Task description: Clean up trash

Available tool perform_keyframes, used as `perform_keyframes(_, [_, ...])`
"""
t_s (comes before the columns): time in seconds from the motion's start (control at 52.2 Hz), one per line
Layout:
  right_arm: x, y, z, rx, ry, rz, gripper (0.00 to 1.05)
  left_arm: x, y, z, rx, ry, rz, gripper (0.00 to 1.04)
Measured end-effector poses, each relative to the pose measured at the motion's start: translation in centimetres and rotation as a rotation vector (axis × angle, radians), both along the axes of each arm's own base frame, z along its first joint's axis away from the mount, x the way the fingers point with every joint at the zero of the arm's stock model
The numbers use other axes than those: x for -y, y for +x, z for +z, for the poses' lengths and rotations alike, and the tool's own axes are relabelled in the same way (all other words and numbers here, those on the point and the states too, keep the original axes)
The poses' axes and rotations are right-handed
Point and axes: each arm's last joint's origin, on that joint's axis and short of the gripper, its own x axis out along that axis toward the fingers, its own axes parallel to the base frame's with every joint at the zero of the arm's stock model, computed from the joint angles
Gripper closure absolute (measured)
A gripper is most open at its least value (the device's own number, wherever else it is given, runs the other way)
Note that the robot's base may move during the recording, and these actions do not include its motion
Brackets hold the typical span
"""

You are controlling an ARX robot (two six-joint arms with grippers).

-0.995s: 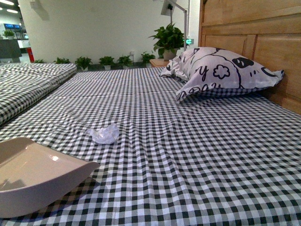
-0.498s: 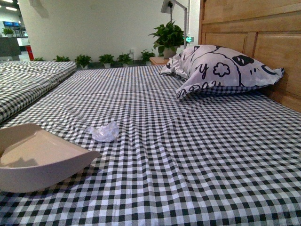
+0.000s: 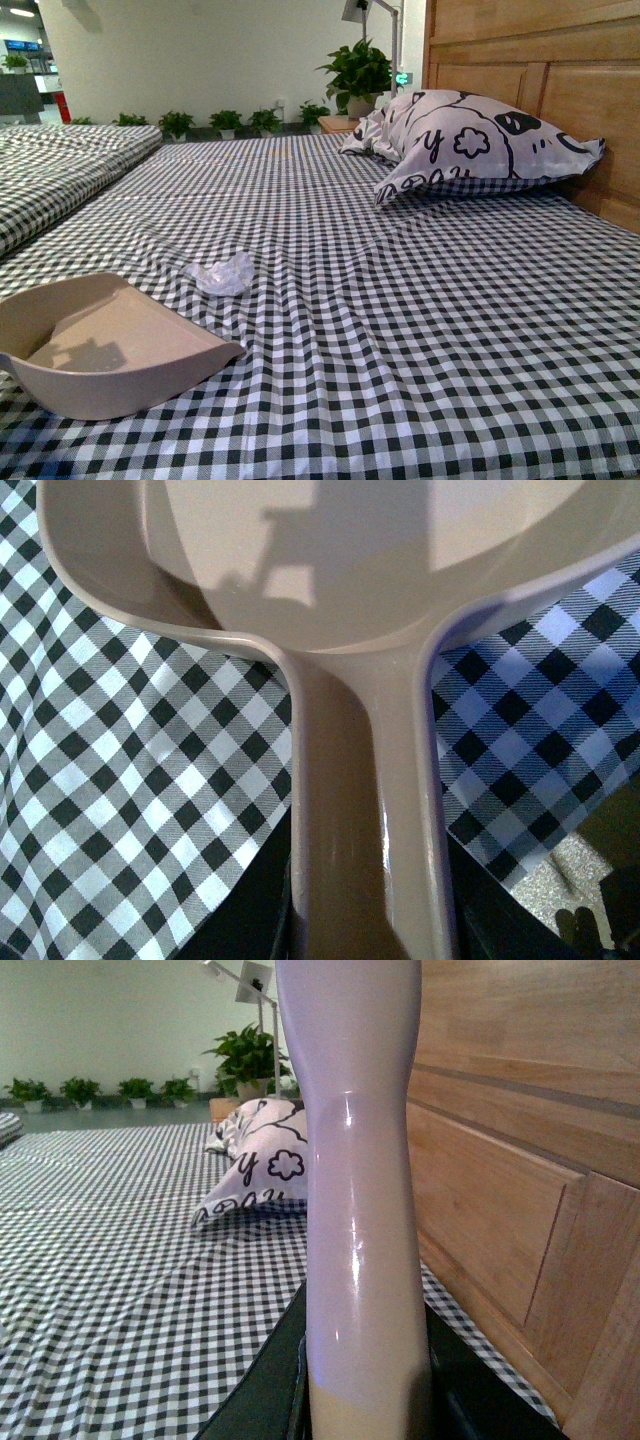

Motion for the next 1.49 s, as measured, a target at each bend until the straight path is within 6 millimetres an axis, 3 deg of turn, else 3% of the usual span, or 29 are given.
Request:
perform_keyframes(0.402, [0.0, 0.0, 0.0, -0.003, 0.000, 0.003, 0.85, 0.5, 0.3, -0.3, -0.024, 0.021, -0.024, 0.79])
perform_keyframes(0.536, [-1.2, 2.0, 1.2, -0.443, -0.081, 0.169, 0.85, 0.5, 0.3, -0.3, -0.024, 0.027, -0.024, 0.79])
perform_keyframes(0.632, [-2.7, 5.4, 0.7, -0.631, -0.128, 0.266, 0.85, 0.6, 0.3, -0.3, -0.024, 0.026, -0.027, 0.79])
perform_keyframes(0.689, [-3.6, 7.9, 0.6, -0.665, -0.131, 0.313, 0.85, 0.6, 0.3, -0.3, -0.024, 0.027, -0.028, 0.79])
perform_keyframes(0.842, [-6.8, 17.2, 0.2, -0.699, -0.200, 0.389, 0.85, 0.6, 0.3, -0.3, -0.025, 0.029, -0.029, 0.79])
perform_keyframes(1.053, [-10.9, 25.6, -2.3, -0.792, -0.269, 0.431, 0.85, 0.6, 0.3, -0.3, -0.024, 0.029, -0.031, 0.79])
perform_keyframes(1.302, [-15.9, 32.4, -7.4, -0.969, -0.308, 0.480, 0.85, 0.6, 0.3, -0.3, -0.024, 0.029, -0.031, 0.79])
perform_keyframes(1.493, [-19.3, 34.6, -8.4, -0.987, -0.302, 0.475, 0.85, 0.6, 0.3, -0.3, -0.024, 0.029, -0.031, 0.79])
